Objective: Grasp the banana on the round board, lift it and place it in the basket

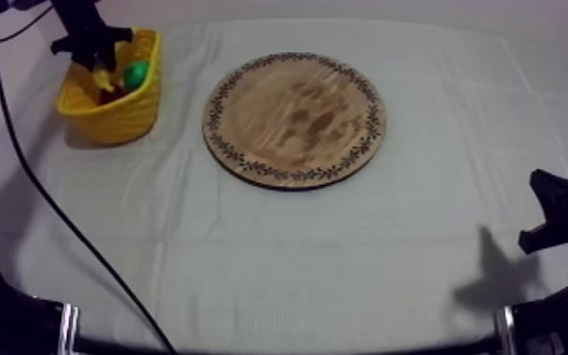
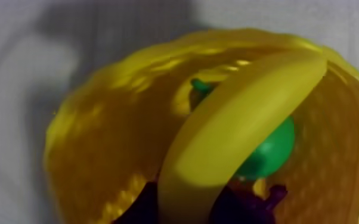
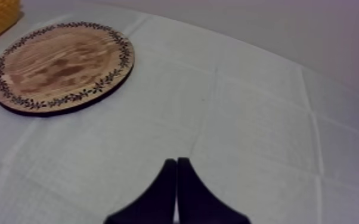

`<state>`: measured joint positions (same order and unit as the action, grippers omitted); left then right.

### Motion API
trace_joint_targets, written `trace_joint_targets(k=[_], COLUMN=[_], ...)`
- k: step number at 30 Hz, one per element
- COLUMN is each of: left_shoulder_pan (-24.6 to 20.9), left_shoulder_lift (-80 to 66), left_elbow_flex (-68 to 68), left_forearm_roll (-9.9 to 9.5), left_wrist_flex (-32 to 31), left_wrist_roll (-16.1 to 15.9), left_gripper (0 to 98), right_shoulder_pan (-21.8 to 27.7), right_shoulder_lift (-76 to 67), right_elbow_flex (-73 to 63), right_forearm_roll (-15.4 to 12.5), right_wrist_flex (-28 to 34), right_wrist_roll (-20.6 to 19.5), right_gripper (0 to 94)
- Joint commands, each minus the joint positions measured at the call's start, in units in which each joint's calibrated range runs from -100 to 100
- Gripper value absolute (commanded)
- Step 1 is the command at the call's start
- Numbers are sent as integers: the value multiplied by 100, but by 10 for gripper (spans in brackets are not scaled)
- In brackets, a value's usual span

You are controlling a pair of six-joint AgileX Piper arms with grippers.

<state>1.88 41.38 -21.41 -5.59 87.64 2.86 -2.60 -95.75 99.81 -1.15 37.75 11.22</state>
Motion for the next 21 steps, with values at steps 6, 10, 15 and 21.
trace_joint_targets(k=[6,10,15,21], left_shoulder_pan=[-16,-23,-35,-57], left_shoulder_lift=[-205,-342,-519,-747], left_elbow_flex=[108,260,542,859], left_forearm_roll=[1,3,37,112], left_wrist_flex=[6,24,317,651], left_wrist_roll=[-44,-60,-105,-219], left_gripper=[153,196,622,766], right_shoulder_pan=[0,0,0,0], right_shoulder_lift=[0,0,0,0], right_elbow_flex=[-3,-3,-3,-3], right_forearm_roll=[0,0,0,0], right_wrist_flex=[-1,-1,-1,-1], right_wrist_roll=[-1,-1,-1,-1], right_gripper=[3,3,3,3])
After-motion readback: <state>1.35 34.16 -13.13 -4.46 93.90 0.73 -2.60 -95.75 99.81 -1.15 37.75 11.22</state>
